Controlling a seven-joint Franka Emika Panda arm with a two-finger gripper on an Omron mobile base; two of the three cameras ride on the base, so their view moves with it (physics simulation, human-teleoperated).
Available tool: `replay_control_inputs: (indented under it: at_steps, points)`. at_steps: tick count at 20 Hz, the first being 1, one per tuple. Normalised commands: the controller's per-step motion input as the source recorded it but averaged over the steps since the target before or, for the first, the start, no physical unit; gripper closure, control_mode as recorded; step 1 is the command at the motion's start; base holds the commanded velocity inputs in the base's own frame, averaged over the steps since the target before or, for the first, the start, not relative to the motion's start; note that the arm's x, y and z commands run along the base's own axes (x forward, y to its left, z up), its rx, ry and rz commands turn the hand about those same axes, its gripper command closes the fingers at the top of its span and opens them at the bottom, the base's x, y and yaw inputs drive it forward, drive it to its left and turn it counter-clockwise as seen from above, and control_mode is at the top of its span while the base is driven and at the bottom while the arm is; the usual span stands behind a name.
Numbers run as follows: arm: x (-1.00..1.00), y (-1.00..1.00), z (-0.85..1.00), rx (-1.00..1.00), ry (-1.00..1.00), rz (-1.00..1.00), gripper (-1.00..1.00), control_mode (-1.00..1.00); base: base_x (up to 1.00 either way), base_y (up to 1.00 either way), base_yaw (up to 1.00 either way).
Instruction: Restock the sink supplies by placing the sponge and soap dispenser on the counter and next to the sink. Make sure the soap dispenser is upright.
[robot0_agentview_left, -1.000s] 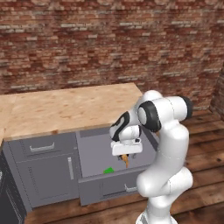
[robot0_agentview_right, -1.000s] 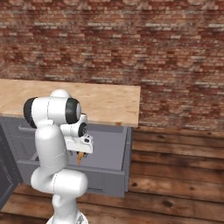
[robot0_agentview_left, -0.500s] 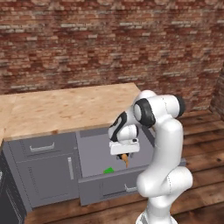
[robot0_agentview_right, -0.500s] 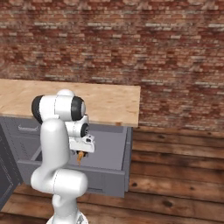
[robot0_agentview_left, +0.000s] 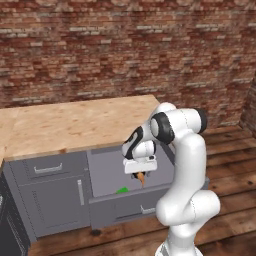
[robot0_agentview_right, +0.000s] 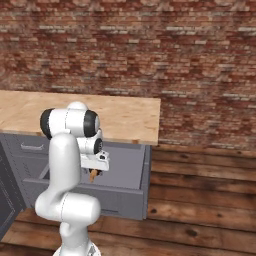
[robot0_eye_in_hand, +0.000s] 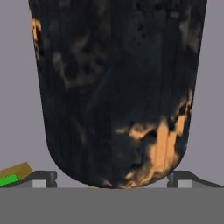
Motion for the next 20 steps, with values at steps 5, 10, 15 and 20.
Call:
replay_control_inputs:
  at_steps: [5, 10, 15, 20]
  points:
    - [-0.12, 0.0, -0.05, 0.0, -0.12, 0.0, -1.0, -1.0, 0.0, 0.0, 0.0]
    - [-0.06, 0.0, 0.0, 0.0, -0.15, 0.0, -1.0, -1.0, 0.0, 0.0, 0.0]
    - [-0.11, 0.0, 0.0, 0.0, -0.16, 0.0, -1.0, -1.0, 0.0, 0.0, 0.0]
    - [0.0, 0.0, -0.02, 0.0, -0.06, 0.0, -1.0, -1.0, 0.0, 0.0, 0.0]
